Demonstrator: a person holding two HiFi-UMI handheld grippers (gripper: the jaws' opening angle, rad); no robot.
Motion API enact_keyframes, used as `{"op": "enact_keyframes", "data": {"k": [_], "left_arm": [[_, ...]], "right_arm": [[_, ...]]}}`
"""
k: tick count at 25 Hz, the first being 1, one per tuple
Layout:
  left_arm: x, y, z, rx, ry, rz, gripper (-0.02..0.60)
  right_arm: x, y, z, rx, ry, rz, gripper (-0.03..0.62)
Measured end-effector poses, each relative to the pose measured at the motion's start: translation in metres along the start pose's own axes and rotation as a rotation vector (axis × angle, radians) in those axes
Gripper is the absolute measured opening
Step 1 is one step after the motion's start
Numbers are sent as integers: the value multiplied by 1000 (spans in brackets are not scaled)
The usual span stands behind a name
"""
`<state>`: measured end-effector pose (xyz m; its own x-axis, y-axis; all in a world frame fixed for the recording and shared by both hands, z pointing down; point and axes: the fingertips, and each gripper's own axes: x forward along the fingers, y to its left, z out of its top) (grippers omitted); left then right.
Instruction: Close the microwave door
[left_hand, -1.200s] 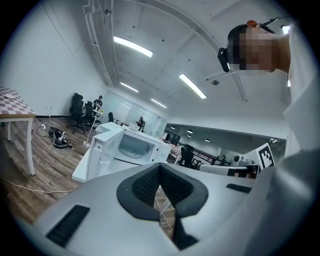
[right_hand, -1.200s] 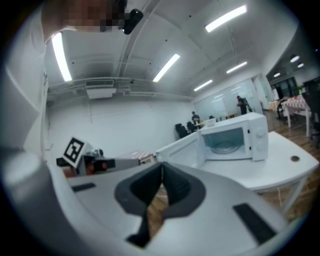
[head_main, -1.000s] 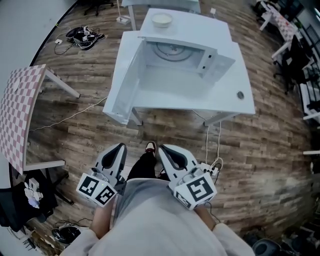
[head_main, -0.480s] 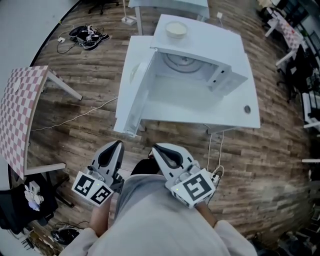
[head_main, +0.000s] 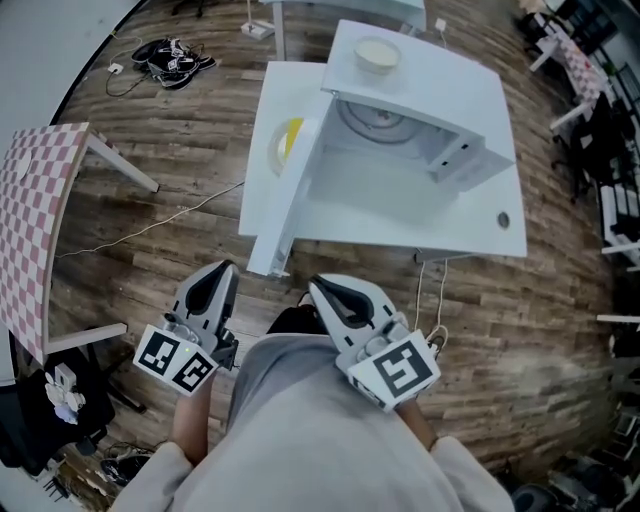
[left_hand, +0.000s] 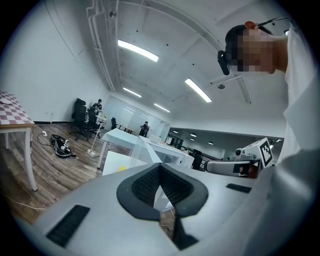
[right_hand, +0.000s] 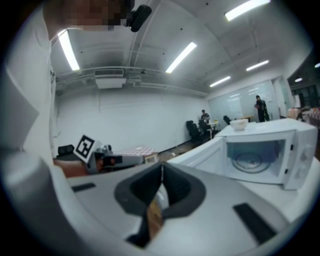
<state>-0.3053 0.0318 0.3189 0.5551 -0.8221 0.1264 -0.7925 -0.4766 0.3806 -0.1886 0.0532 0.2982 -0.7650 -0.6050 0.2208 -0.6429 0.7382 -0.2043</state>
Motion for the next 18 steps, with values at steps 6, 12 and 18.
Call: {"op": "enact_keyframes", "data": {"k": [6, 12, 18], "left_arm": [[7, 9, -20, -1, 67, -16, 14], [16, 12, -34, 14, 116, -15, 12], [21, 11, -40, -22, 140, -5, 14]], "right_arm": [[8, 1, -7, 31, 17, -11, 23], [10, -4, -12, 52, 27, -2, 23], [6, -18, -11, 65, 32, -12, 23]]}}
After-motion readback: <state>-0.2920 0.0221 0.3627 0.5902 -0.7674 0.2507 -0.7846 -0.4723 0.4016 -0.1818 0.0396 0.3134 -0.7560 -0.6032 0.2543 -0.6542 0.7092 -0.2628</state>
